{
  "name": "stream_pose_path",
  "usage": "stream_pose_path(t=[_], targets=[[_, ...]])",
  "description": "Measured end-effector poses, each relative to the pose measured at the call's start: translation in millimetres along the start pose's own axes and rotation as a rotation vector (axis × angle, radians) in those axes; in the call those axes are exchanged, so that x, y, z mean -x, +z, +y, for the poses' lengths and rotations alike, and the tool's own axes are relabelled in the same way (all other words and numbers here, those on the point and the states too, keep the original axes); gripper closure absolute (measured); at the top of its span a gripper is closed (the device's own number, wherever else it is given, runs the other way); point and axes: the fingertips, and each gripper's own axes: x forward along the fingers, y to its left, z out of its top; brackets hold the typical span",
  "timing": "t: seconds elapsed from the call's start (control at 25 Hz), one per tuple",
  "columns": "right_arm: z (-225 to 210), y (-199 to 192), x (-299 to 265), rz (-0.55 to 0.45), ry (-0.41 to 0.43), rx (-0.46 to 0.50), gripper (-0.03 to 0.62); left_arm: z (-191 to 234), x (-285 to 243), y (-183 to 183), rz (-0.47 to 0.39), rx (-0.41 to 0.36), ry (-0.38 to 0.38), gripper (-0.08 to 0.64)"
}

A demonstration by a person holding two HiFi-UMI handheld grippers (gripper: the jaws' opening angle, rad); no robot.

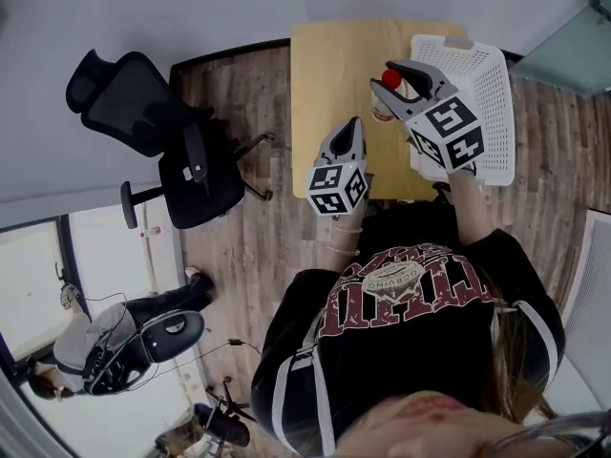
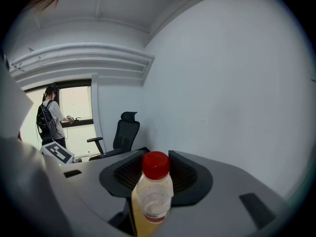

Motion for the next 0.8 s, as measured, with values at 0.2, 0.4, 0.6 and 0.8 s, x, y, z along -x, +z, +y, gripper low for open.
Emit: stream_pose_path(t=[0.2,0.4,0.6,0.8], targets=[[-3,-14,-13,0.035,0.011,-0.013,0.423,4,-3,-2,0.009,0.001,0.011,0.514],[-3,-32,-21,0.075,0.019,-0.028,0.423,5,0,-4,0.014,0.003,0.018,0.514],[-7,-44,-38,0.121,0.027,-0.038,0.423,13,-5,0,0.02,0.009,0.022,0.514],[-5,-57,-51,0.164,0.035,-0.037,0.423,19,-7,-1,0.028,0.015,0.023,0.514]])
